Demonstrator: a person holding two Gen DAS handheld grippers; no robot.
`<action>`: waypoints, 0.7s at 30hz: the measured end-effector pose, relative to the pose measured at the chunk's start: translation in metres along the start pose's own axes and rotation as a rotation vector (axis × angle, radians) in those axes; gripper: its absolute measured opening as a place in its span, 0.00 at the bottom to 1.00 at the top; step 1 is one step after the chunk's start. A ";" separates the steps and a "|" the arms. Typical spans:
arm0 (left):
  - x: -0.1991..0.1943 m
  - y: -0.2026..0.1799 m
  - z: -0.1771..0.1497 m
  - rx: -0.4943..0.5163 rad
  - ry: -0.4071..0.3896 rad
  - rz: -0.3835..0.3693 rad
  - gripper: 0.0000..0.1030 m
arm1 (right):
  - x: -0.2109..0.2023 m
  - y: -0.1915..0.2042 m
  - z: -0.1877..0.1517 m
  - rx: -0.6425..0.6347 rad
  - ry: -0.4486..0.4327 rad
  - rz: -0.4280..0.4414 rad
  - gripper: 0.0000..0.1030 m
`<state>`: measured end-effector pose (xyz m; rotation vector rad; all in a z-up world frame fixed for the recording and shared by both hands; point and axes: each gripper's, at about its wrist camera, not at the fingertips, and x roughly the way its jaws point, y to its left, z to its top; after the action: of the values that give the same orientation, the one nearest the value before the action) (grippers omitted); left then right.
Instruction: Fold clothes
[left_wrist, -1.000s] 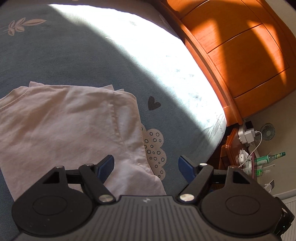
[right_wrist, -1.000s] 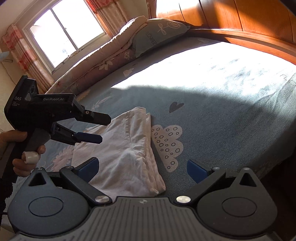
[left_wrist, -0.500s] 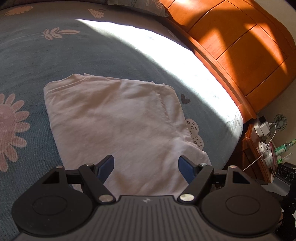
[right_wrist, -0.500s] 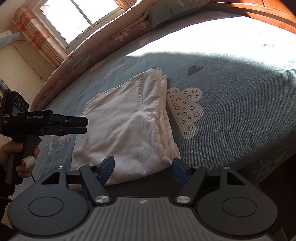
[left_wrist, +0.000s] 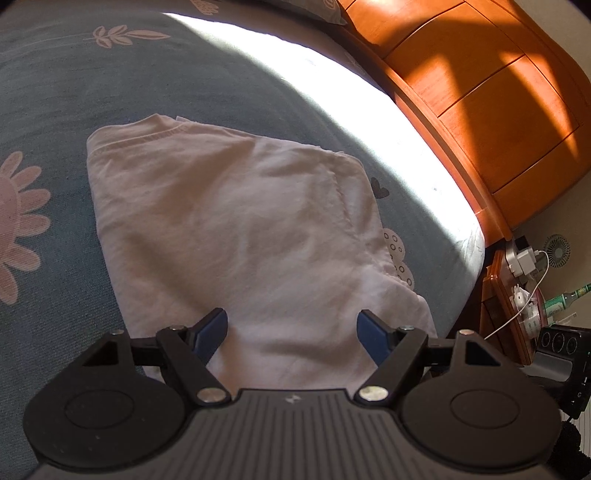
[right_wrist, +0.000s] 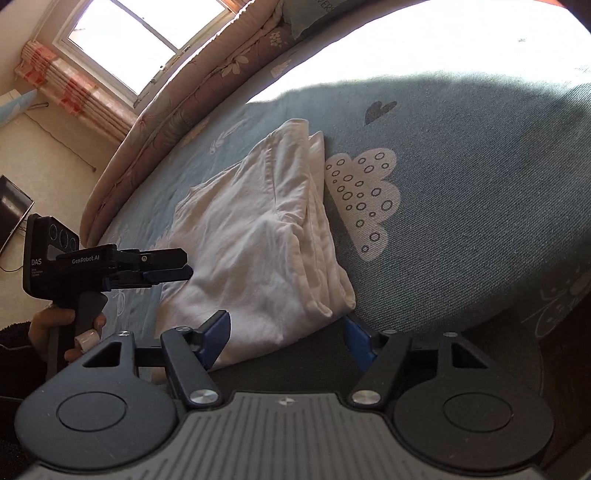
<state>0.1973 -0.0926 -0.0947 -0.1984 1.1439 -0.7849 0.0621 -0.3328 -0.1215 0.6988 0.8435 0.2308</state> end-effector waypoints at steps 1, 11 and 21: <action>0.000 0.000 0.000 -0.001 0.002 0.001 0.75 | 0.004 -0.001 -0.002 0.018 0.018 0.031 0.71; 0.001 0.001 -0.001 0.001 -0.002 -0.010 0.79 | 0.021 -0.013 0.010 0.085 -0.007 0.148 0.72; 0.000 0.005 0.000 -0.006 -0.003 -0.029 0.79 | 0.048 -0.042 0.048 0.179 -0.021 0.326 0.67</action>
<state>0.1992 -0.0896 -0.0975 -0.2215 1.1429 -0.8061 0.1261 -0.3655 -0.1557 1.0054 0.7329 0.4439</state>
